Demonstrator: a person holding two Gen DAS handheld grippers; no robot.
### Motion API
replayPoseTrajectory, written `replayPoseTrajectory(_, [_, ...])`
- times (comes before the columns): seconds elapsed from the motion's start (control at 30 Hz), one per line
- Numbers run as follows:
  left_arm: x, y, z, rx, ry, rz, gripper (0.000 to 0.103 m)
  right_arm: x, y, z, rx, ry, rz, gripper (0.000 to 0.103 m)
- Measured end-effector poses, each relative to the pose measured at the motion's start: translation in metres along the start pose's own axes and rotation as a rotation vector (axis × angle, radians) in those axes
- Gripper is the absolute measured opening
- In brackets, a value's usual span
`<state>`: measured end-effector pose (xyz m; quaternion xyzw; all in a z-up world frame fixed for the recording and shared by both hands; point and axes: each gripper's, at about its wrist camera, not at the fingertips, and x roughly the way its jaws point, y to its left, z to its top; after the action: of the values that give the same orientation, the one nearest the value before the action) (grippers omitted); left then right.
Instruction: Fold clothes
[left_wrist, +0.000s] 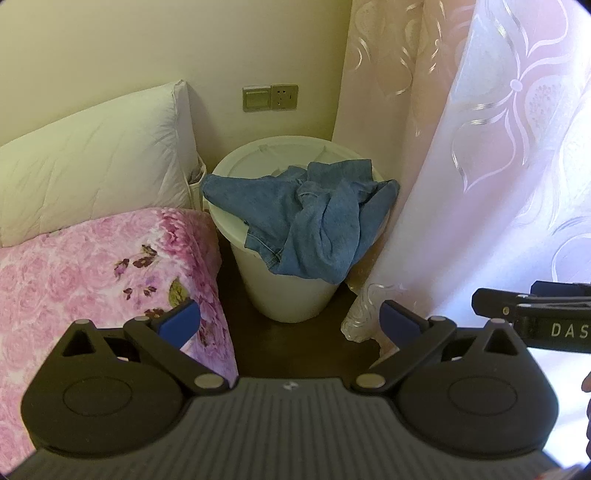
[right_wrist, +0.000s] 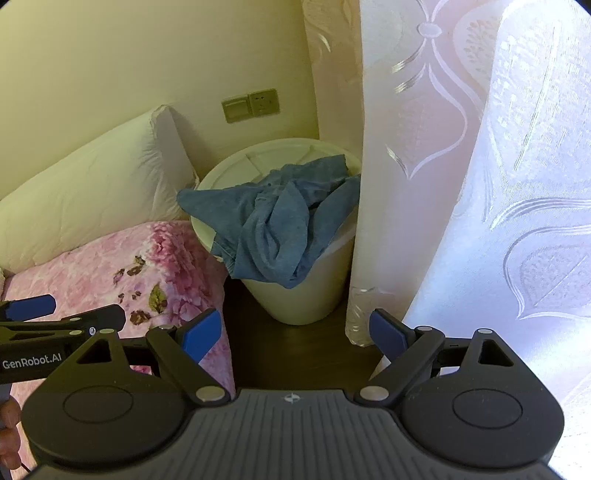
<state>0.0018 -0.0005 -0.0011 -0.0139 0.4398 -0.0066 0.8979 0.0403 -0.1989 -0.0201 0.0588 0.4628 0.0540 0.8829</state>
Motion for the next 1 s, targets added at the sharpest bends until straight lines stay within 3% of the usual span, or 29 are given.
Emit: replayPoseTrajectory(1.0, [0.005,0.009,0.001,-0.028,-0.003,-0.002,0.102,0.017,-0.005,0.005,-0.011,-0.007,0.01,0.09])
